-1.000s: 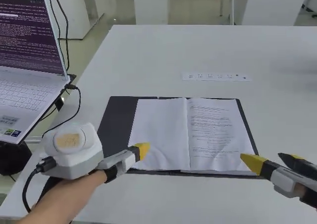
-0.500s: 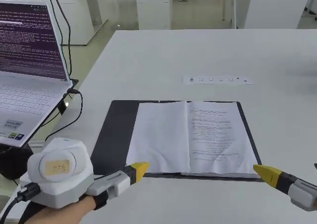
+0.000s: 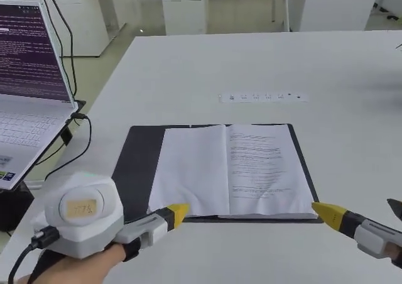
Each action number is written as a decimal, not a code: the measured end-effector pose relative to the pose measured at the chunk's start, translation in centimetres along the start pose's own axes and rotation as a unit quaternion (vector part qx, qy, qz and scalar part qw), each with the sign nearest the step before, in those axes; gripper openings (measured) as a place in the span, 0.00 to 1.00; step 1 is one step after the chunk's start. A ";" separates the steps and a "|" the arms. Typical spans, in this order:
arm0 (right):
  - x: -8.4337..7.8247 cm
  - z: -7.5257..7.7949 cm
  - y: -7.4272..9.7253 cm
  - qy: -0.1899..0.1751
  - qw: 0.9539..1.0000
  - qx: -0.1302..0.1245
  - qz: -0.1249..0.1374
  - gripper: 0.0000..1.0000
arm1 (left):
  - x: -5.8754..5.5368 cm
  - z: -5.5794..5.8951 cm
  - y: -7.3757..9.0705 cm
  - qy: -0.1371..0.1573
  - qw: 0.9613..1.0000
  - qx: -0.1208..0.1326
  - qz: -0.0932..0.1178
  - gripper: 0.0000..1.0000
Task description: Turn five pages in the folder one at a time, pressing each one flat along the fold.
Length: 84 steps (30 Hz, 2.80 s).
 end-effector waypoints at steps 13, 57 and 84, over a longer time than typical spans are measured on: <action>-0.3 0.2 -0.6 -0.002 1.000 0.012 0.003 0.99 | -1.4 6.2 -6.4 -0.034 0.997 -0.054 -0.034 0.79; -2.5 0.5 -1.6 -0.019 1.000 0.021 -0.012 0.97 | -7.4 15.5 -18.0 -0.126 0.988 -0.073 -0.060 0.39; -3.6 0.7 -3.5 -0.031 0.998 0.040 -0.036 0.93 | -7.2 15.5 -18.3 -0.093 0.991 -0.082 -0.046 0.02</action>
Point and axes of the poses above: the centre of the closed fingertips' face, and the gripper's own axes: y roughly backward along the fingers, z roughly to its right, x roughly out of its top, the point moved 3 cm from there along y, roughly backward along the fingers, and after that the axes turned 6 degrees about y, right-handed, at the moved point
